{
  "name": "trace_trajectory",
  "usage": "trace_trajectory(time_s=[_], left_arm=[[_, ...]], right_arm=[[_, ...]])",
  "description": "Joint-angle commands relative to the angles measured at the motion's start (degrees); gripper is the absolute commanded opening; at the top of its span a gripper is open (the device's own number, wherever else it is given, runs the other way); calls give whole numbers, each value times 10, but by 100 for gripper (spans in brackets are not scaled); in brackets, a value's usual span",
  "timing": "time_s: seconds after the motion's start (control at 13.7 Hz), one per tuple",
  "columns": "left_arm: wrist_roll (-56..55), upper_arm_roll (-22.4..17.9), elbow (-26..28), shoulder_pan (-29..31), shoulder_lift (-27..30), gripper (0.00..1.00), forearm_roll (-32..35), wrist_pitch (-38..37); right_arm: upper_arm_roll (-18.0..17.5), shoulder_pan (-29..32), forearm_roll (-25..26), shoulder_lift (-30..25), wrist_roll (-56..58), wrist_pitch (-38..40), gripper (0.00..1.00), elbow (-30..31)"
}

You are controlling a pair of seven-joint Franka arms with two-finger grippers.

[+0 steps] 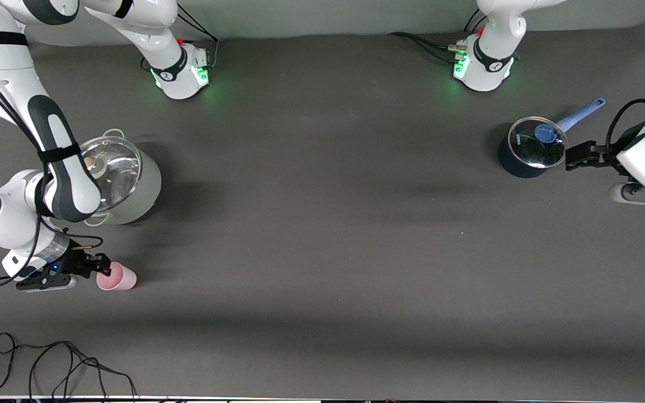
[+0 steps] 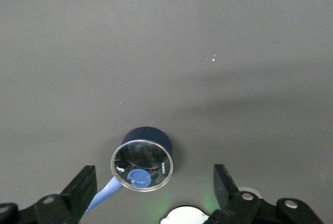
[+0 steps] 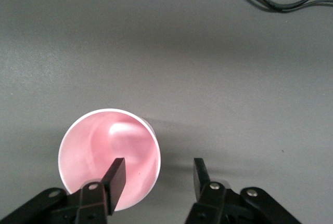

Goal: Transfer pink cup from left to right arm
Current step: 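Set the cup on the table and open the right gripper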

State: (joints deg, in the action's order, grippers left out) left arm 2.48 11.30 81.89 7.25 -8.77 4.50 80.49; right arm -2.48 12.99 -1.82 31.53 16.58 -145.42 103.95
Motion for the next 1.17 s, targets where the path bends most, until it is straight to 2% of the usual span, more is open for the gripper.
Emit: trace_trajectory(time_s=[0.0, 0.29, 0.51, 0.73, 0.87, 0.95, 1.09], left_arm=[[-5, -44, 27, -36, 39, 100, 6, 17], [2, -61, 119, -53, 92, 100, 31, 92], [2, -61, 188, -53, 129, 100, 23, 161], [-19, -63, 197, -80, 131, 100, -1, 176], [-77, -71, 193, -95, 126, 100, -5, 178], [-84, -70, 184, -95, 119, 100, -5, 174], [-84, -70, 124, -94, 83, 100, -10, 141]], right_arm=[[-3, -1, -13, -10, 21, 75, 63, -45], [-4, -3, -13, -52, 24, 205, 67, -93], [-4, -4, -13, -115, 17, 335, 71, -126], [-3, -4, -5, -195, 14, 431, 75, -126], [1, -4, -5, -237, 14, 496, 79, -127], [0, -5, -4, -256, -10, 501, 81, -125], [-4, -5, -3, -285, -61, 545, 81, -126]])
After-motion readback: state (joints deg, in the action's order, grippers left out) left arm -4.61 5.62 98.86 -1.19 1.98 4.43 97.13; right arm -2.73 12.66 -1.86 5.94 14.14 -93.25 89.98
